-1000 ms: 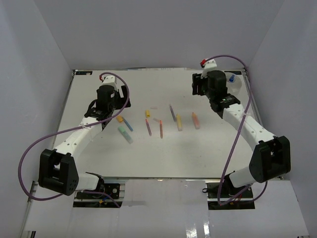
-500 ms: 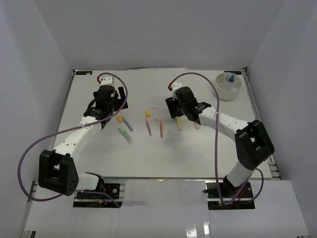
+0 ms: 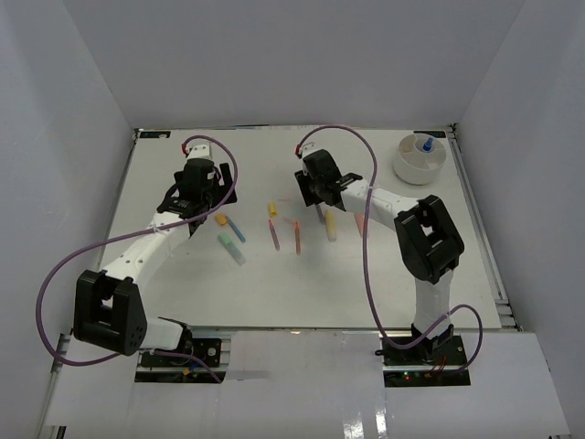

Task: Sort the stationery into containers
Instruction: Pick up the pen from the center of the board.

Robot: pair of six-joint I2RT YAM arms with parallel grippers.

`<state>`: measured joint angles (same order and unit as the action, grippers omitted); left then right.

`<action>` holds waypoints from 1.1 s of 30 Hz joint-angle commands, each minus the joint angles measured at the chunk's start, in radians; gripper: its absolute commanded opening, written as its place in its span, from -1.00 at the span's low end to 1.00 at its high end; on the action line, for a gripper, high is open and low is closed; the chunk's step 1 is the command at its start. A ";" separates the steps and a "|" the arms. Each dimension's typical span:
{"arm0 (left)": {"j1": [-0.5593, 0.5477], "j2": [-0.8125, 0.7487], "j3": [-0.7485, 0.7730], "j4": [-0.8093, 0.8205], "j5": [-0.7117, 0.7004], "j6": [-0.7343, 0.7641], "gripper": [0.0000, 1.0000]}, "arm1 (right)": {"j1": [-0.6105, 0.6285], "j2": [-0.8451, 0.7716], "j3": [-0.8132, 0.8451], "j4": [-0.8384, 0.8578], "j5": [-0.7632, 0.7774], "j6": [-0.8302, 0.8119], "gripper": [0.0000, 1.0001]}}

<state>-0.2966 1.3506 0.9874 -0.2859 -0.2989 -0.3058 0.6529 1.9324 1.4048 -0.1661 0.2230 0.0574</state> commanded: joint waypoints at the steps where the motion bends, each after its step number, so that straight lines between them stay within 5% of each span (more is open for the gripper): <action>1: -0.001 -0.015 0.022 -0.001 0.001 -0.007 0.96 | 0.004 0.060 0.075 -0.041 0.075 0.013 -0.03; 22: 0.001 -0.031 0.027 0.001 0.026 -0.006 0.96 | -0.027 0.231 0.200 -0.085 0.065 0.064 -0.28; 29: -0.001 -0.036 0.025 0.002 0.023 -0.004 0.96 | -0.027 0.231 0.246 -0.093 0.035 0.058 -0.74; 33: -0.001 -0.042 0.022 0.007 0.023 -0.003 0.96 | -0.032 0.145 0.255 -0.087 -0.001 0.055 -0.85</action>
<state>-0.2966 1.3502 0.9874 -0.2852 -0.2806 -0.3054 0.6243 2.1609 1.6165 -0.2604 0.2565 0.1062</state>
